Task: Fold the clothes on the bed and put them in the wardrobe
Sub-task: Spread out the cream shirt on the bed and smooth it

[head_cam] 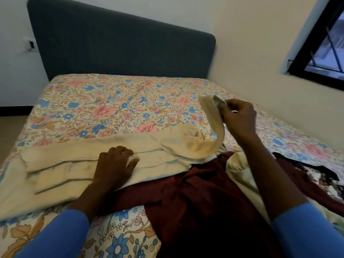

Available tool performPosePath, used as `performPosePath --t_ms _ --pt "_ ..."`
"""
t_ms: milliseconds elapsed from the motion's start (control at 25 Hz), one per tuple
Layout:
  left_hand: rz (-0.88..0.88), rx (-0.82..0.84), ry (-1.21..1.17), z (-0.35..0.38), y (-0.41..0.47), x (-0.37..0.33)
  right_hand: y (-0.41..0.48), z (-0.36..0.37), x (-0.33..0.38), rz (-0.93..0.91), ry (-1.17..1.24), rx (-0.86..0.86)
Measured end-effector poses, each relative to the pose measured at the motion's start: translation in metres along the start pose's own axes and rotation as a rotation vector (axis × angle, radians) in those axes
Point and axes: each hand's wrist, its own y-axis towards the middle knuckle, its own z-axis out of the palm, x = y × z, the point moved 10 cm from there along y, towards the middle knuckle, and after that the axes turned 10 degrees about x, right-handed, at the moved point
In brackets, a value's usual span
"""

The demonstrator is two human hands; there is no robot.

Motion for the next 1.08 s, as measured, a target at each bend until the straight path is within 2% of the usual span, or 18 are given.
performPosePath --t_ms 40,80,120,160,200,280,360,440,520,600,680,760,800,840,880,960,1080 --pt "-0.123 -0.012 -0.356 -0.010 0.004 0.010 -0.002 0.029 0.025 -0.073 0.186 0.073" --pt "-0.266 0.009 -0.860 -0.013 0.008 0.018 -0.007 0.065 0.046 -0.133 0.317 0.187" --pt "-0.399 0.048 -1.354 -0.009 0.010 0.018 -0.017 0.101 0.066 -0.189 0.398 0.307" --pt "-0.469 0.086 -1.727 -0.007 0.011 0.013 -0.027 0.133 0.078 -0.234 0.417 0.393" --pt "-0.468 0.097 -1.960 -0.011 0.015 0.012 -0.035 0.155 0.079 -0.256 0.384 0.431" --pt "-0.483 0.004 -2.088 -0.020 0.016 0.029 -0.035 0.176 0.040 -0.203 0.228 0.387" --pt "-0.543 -0.051 -2.022 -0.014 0.009 0.051 -0.023 0.172 -0.018 -0.051 0.005 0.289" --pt "-0.645 0.016 -1.863 0.001 0.001 0.058 -0.016 0.165 -0.070 0.151 -0.131 0.254" --pt "-0.769 0.022 -1.577 0.003 -0.004 0.072 -0.014 0.165 -0.112 0.394 -0.002 0.204" --pt "-0.795 -0.016 -1.174 -0.013 -0.004 0.089 -0.019 0.169 -0.140 0.617 0.172 0.153" --pt "-0.754 0.031 -0.727 -0.039 0.004 0.090 -0.020 0.179 -0.154 0.636 0.124 0.193" --pt "-0.719 0.106 -0.353 -0.054 0.012 0.083 -0.022 0.186 -0.147 0.557 -0.023 0.303" --pt "-0.663 0.069 -0.146 -0.063 0.017 0.076 -0.019 0.184 -0.142 0.511 -0.085 0.297" --pt "-0.536 -0.011 0.009 -0.071 0.025 0.060 -0.014 0.179 -0.141 0.482 -0.102 0.259" --pt "-0.355 -0.080 0.050 -0.072 0.037 0.037 -0.007 0.174 -0.144 0.474 -0.065 0.209" --pt "-0.041 -0.026 -0.113 -0.051 0.067 -0.013 0.002 0.168 -0.157 0.525 0.071 0.122" --pt "0.098 0.150 -0.270 -0.011 0.126 -0.071 0.004 0.173 -0.187 0.669 0.261 0.051"
